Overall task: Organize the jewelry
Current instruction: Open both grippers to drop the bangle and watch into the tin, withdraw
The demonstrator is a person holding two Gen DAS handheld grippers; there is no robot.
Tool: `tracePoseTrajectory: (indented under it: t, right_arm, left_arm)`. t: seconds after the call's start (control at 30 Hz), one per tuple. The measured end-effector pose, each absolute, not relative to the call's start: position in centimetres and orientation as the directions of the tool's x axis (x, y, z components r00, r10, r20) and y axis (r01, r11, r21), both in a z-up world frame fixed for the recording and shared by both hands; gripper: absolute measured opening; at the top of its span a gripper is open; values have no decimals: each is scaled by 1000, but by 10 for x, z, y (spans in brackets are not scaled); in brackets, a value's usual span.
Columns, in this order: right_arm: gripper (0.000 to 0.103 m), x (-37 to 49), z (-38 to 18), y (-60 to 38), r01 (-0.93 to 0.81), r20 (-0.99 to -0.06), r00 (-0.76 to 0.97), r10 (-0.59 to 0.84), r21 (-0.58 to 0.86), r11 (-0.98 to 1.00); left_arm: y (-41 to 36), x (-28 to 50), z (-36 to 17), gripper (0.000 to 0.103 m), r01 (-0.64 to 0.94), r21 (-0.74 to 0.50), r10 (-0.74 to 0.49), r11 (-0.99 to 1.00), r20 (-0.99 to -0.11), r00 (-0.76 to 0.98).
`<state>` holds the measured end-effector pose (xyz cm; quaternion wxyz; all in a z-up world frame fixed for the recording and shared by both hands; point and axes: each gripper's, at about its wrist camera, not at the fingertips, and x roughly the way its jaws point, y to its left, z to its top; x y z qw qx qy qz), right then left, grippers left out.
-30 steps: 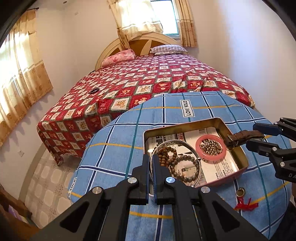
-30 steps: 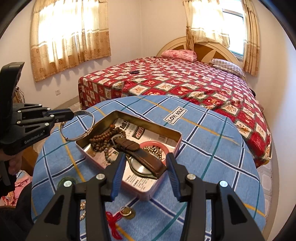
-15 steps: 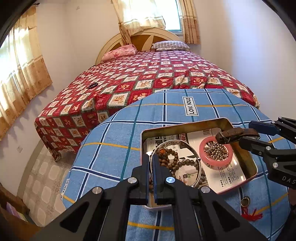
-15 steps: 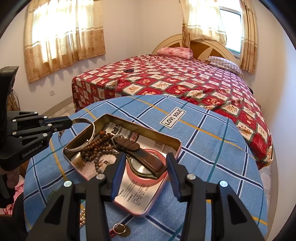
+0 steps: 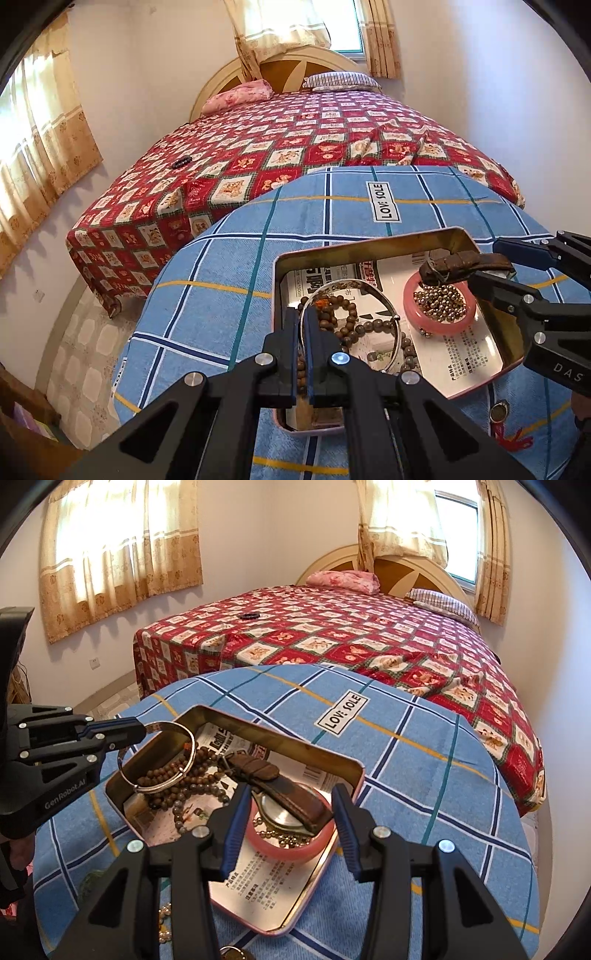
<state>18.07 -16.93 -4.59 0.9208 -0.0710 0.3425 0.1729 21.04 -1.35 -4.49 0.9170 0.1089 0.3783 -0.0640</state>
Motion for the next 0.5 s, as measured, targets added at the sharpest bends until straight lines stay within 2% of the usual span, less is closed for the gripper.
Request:
tracePoseTrajectory:
  t: [0.33, 0.37, 0.4, 0.5]
  right_arm:
    - [49, 189, -59, -166, -347, -679, 696, 234, -32, 937]
    - [51, 189, -60, -167, -341, -675, 702, 227, -39, 939]
    - [58, 188, -60, -167, -338, -673, 705, 223, -42, 940]
    - [59, 185, -57, -169, -337, -668, 709, 224, -41, 941]
  left_arm:
    - [-21, 214, -55, 7, 234, 149, -54, 961, -728, 684]
    - [-22, 213, -54, 7, 233, 154, -50, 960, -725, 687]
    - [-23, 212, -52, 8, 230, 156, -47, 960, -723, 689]
    - [-22, 209, -47, 9, 221, 162, -40, 962, -717, 696]
